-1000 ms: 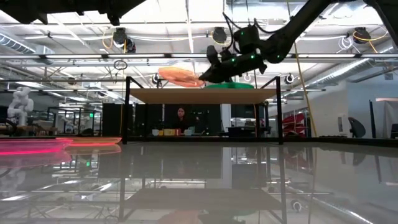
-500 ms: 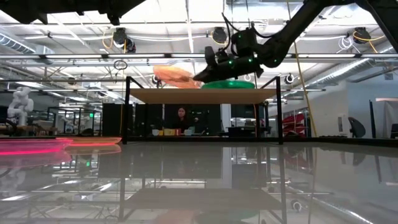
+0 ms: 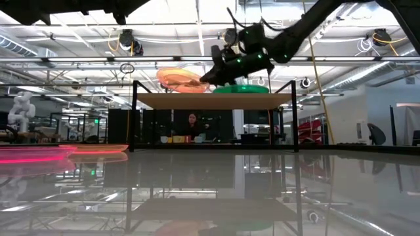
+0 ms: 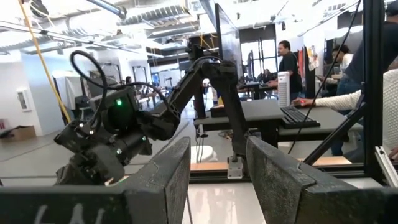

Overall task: Place and stack plates onto a shelf
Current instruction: Put the right orange transparent plate on the shelf

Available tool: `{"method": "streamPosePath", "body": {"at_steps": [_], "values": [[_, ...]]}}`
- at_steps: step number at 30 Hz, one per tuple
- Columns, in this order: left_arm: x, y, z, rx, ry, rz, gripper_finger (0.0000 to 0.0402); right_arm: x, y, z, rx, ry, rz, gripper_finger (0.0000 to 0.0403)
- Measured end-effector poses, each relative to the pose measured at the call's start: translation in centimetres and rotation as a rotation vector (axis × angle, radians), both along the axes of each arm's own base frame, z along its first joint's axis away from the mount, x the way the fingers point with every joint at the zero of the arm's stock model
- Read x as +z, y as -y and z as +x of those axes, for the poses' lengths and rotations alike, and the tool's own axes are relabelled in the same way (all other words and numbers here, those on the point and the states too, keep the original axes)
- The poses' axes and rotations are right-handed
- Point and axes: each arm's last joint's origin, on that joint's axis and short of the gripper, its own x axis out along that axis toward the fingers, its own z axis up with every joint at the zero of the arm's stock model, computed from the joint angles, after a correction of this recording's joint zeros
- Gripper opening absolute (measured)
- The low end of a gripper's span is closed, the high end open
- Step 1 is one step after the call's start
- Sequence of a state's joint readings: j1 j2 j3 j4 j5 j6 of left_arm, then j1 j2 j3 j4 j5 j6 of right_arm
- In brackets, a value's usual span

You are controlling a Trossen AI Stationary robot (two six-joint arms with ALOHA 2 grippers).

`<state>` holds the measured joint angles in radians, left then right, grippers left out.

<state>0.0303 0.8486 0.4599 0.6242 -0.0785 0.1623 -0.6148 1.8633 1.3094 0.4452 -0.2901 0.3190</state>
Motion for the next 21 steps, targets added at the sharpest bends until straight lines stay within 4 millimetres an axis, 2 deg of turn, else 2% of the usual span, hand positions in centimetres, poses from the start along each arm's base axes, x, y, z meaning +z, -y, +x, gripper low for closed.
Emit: {"method": "streamPosePath", "body": {"at_steps": [7,21], "values": [[0.0,0.0,0.1,-0.002,-0.001,-0.008,0.0163,2.0,-0.3,1.1,-0.042,-0.05,-0.062,0.0],[-0.1,0.0,0.1,-0.004,-0.002,-0.014,0.0163,1.3,-0.4,1.0,-0.037,-0.116,-0.039,0.0001]]}}
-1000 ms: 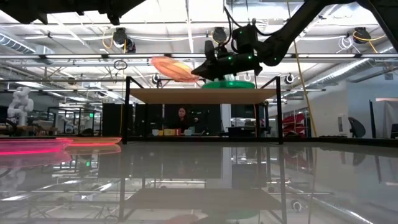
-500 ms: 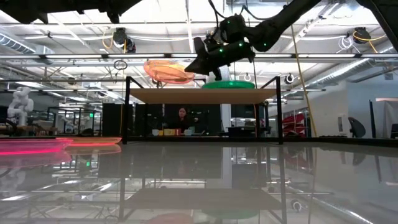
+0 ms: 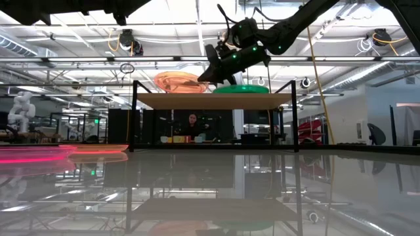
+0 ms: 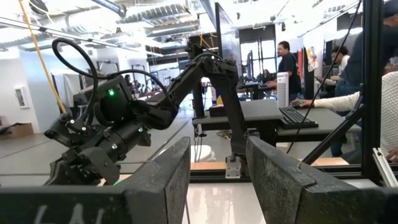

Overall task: Place and stack plates onto a shelf
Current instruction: Put the right orange transparent plate on the shelf, then stack the left pink transparent plate on the orange transparent plate on the shelf

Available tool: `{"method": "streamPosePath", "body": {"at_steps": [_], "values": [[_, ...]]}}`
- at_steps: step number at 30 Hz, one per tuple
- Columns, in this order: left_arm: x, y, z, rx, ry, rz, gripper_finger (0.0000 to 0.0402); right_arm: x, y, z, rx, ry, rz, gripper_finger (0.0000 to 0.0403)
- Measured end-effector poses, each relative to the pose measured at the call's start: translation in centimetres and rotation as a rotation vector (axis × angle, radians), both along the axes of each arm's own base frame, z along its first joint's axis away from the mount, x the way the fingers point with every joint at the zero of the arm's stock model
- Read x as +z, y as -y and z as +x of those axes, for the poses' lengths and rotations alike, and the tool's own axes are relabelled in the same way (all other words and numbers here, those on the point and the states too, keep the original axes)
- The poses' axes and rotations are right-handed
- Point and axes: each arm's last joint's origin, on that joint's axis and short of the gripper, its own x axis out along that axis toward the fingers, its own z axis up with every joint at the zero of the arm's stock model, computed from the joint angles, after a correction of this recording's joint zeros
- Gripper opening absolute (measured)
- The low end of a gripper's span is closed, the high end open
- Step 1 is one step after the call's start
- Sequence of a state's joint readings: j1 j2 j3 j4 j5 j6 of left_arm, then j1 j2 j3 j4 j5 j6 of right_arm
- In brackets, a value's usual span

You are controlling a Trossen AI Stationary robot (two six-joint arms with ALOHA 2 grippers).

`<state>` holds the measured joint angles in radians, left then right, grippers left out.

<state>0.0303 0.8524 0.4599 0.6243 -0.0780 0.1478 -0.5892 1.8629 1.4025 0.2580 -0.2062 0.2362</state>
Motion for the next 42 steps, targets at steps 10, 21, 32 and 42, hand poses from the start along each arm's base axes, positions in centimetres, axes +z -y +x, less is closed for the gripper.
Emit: {"method": "streamPosePath", "body": {"at_steps": [10,21,32,42], "values": [[0.0,0.0,0.0,0.0,-0.001,0.0,0.0163,-0.4,0.0,0.0,0.002,-0.025,-0.002,0.0029],[-1.0,-0.1,0.2,0.025,-0.106,0.0,0.0163,1.8,-0.6,-0.8,0.017,-0.004,-0.055,0.0031],[-0.6,2.0,2.2,0.114,-0.499,-0.071,0.0163,10.1,-7.0,-6.2,0.143,-0.05,-0.206,0.0031],[-2.1,6.7,5.4,0.095,-0.952,0.012,0.0163,9.1,-13.3,-11.1,0.106,-0.093,-0.328,0.0031]]}}
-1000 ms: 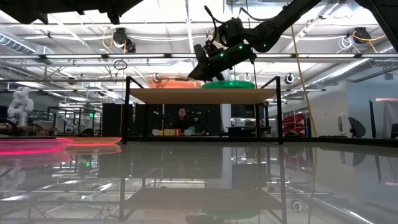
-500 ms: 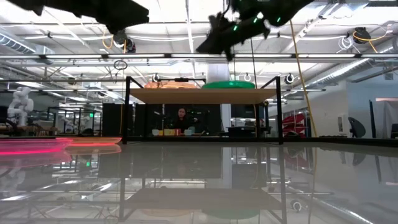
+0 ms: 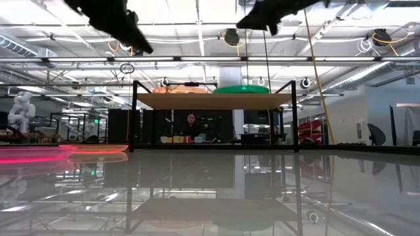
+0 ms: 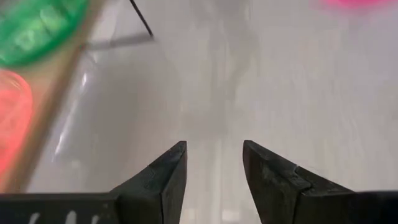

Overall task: Place and stack plates onto a shelf
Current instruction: Stack the left pink transparent plate on the orange transparent plate on the shelf

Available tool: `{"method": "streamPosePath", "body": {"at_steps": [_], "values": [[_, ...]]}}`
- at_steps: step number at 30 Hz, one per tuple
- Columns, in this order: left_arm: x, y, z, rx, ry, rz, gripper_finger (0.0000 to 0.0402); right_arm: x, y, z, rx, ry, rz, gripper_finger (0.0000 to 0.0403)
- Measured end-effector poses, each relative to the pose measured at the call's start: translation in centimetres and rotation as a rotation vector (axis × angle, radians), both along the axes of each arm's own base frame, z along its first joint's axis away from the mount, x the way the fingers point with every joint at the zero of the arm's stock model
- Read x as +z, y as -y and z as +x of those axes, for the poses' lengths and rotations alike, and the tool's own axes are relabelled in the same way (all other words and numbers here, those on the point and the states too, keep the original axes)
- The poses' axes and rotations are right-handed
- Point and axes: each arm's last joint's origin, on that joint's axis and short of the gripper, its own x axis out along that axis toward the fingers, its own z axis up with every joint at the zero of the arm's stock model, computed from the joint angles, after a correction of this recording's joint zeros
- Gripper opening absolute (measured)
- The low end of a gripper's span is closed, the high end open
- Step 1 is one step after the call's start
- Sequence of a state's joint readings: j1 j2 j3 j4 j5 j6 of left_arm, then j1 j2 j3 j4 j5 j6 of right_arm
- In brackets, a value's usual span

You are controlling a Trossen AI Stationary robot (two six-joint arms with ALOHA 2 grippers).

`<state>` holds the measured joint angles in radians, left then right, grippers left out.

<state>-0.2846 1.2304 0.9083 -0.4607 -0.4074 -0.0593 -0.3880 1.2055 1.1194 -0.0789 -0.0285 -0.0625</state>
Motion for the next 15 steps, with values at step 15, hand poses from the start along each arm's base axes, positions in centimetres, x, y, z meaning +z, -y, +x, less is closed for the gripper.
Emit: {"method": "streamPosePath", "body": {"at_steps": [15], "values": [[-6.7,5.4,-4.2,0.116,-0.378,0.004,0.0163,-9.7,-5.6,-5.6,0.11,-0.1,0.155,0.0031]]}}
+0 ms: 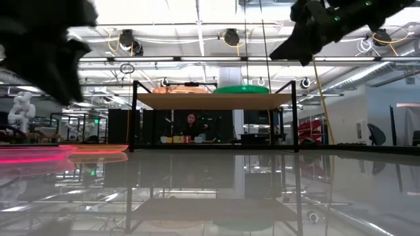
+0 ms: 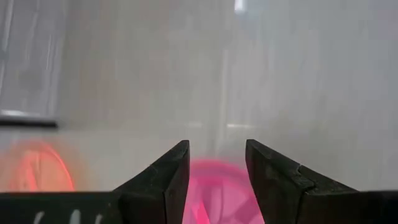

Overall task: Place and stack plates onto a shelf
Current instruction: Stack the left pink transparent plate on the orange transparent plate on the shelf

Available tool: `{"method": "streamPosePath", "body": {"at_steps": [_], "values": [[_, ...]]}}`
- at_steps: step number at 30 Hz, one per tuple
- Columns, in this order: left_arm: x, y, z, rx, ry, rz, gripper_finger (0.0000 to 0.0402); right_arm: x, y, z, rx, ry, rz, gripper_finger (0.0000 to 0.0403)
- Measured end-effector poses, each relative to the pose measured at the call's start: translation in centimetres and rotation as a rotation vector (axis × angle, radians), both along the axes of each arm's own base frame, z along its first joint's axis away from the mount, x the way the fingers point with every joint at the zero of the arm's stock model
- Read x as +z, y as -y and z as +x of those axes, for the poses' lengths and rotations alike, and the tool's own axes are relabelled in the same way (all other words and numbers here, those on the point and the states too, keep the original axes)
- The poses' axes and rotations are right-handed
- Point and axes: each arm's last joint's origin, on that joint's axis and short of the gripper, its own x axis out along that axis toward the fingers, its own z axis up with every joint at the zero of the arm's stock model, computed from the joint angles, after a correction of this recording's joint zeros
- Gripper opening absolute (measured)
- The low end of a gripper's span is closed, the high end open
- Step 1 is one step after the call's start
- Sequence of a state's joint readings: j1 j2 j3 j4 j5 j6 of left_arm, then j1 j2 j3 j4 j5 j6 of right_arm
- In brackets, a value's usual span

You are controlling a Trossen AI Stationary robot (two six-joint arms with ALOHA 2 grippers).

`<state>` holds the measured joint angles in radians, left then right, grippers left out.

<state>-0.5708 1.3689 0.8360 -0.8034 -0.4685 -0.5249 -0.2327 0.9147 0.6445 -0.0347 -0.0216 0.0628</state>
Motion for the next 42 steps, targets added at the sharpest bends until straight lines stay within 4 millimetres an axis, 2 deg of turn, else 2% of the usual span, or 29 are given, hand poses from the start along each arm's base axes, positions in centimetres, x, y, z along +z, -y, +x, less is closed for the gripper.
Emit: {"method": "streamPosePath", "body": {"at_steps": [4,7,17,26,31,34,37,42], "values": [[-2.4,0.3,-1.9,0.076,-0.042,-0.051,0.0163,-1.3,-0.7,-0.4,0.024,0.075,0.008,0.0031],[-3.5,0.7,-2.6,0.124,-0.053,-0.138,0.0163,-1.8,-1.0,-0.4,0.035,0.129,0.001,0.0031],[-3.6,2.6,-3.0,0.187,0.013,-0.289,0.0163,-1.1,-1.0,-0.2,0.019,0.213,-0.019,0.0031],[-6.1,3.1,-3.0,0.289,-0.085,-0.221,0.0163,-1.2,-1.0,-0.2,0.013,0.208,0.009,0.0031],[-6.9,3.0,-2.7,0.357,-0.151,-0.159,0.0163,-1.5,-1.0,-0.3,0.013,0.181,0.015,0.0031],[-6.9,3.0,-2.7,0.34,-0.165,-0.153,0.0161,-1.7,-1.0,-0.3,0.009,0.163,0.031,0.0031],[-6.8,3.1,-2.5,0.296,-0.175,-0.149,0.0136,-1.8,-1.1,-0.3,0.009,0.148,0.046,0.0031],[-6.1,3.6,-2.0,0.218,-0.186,-0.144,0.0053,-1.8,-1.6,-0.2,0.032,0.151,0.052,0.0031]]}}
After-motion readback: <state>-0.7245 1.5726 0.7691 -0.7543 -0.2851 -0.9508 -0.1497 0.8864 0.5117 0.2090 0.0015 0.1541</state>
